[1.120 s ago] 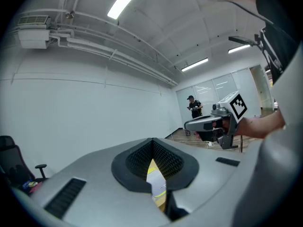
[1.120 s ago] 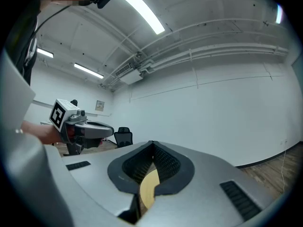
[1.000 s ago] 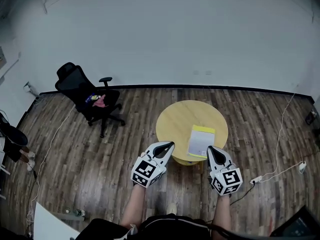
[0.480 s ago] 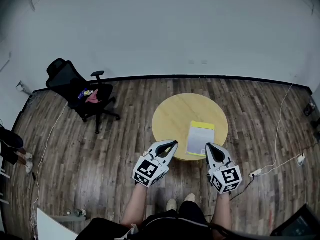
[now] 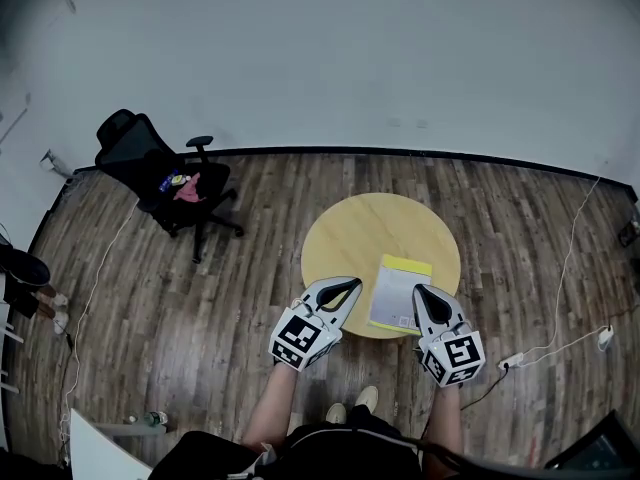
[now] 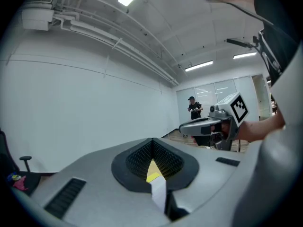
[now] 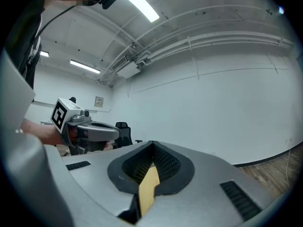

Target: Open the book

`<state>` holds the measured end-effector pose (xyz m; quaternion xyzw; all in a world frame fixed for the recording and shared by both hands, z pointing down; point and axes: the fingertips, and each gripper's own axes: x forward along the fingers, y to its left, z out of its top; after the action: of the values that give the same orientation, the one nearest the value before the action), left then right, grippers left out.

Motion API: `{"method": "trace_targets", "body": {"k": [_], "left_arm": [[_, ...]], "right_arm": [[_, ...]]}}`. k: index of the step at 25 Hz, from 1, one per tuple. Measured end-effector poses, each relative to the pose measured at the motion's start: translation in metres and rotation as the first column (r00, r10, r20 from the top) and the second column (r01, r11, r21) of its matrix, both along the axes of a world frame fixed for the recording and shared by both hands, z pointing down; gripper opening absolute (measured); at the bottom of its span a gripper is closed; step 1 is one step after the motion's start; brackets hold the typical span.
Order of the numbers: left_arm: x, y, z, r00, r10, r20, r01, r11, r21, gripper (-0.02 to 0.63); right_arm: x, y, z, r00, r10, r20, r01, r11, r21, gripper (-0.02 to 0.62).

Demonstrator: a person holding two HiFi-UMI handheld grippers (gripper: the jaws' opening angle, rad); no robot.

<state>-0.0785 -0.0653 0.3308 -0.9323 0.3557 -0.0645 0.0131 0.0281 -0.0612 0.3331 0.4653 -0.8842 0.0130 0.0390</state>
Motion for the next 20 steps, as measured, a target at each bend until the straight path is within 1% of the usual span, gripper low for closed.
{"method": "trace_targets", "body": {"k": [4, 8, 13, 20], "left_arm": [[0.020, -0.022, 0.008, 1.000, 0.003, 0.021, -0.003, 1.000, -0.012, -0.002], [0.027, -0.034, 0.020, 0.999, -0.008, 0.039, 0.010, 0.999, -0.041, -0.002], [0.023, -0.051, 0.032, 0.999, -0.011, 0.052, 0.014, 0.997, -0.072, -0.002], [0.021, -0.076, 0.035, 0.998, 0.030, 0.046, -0.027, 0.997, -0.079, -0.002]], "right_arm": [[0.016, -0.025, 0.004, 1.000, -0.013, 0.009, 0.013, 1.000, -0.005, 0.002], [0.027, -0.044, 0.016, 1.000, -0.018, 0.024, 0.019, 0.999, -0.028, 0.002], [0.024, -0.056, 0.027, 0.999, -0.012, 0.030, 0.013, 0.999, -0.053, 0.002], [0.026, -0.072, 0.036, 0.998, 0.046, 0.044, -0.042, 0.996, -0.083, 0.002]]}}
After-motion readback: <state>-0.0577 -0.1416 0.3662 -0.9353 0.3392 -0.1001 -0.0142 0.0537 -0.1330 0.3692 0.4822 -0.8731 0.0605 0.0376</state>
